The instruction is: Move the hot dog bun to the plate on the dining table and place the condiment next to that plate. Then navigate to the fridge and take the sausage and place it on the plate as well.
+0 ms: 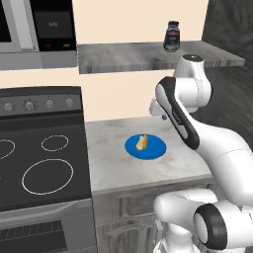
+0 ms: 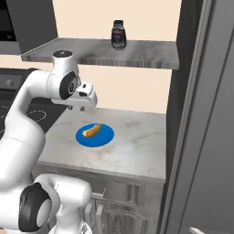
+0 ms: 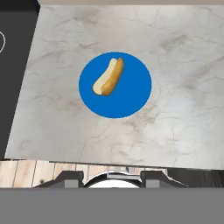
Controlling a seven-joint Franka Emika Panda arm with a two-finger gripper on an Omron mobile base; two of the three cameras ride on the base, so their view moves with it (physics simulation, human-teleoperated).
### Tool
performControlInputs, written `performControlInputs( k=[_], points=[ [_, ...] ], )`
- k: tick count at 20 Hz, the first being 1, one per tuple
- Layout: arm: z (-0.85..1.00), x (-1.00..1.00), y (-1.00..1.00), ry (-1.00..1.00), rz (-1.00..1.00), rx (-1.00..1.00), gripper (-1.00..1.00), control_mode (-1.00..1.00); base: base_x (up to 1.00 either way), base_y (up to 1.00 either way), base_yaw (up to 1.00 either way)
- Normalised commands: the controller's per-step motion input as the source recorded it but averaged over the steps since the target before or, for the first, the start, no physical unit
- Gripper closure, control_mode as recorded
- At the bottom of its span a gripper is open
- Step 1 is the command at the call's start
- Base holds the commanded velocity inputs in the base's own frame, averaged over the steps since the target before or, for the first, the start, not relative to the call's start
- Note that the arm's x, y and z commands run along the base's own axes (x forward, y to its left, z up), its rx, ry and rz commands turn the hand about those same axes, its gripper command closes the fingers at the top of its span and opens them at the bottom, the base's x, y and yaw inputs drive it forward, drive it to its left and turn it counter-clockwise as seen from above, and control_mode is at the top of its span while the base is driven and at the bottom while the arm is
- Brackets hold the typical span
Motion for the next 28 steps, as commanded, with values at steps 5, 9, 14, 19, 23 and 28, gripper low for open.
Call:
performControlInputs(
  k=[5, 9, 14, 19, 23, 28],
  points=[
    [-0.16, -0.25, 0.10, -0.01, 0.01, -0.05, -1.00, -1.00, 0.00, 0.00, 0.00],
    [-0.54, 0.11, 0.53, 0.01, -0.07, -0.18, -1.00, -1.00, 0.00, 0.00, 0.00],
    [-0.37, 0.12, 0.12, 0.09, -0.03, -0.05, -1.00, -1.00, 0.00, 0.00, 0.00],
    [-0.36, 0.44, -0.14, 0.17, -0.01, 0.01, -1.00, -1.00, 0.00, 0.00, 0.00],
    [-0.38, 0.61, -0.10, 0.16, -0.01, 0.03, -1.00, -1.00, 0.00, 0.00, 0.00],
    [-0.29, 0.58, -0.08, 0.09, -0.04, 0.09, -1.00, -1.00, 0.00, 0.00, 0.00]
  ],
)
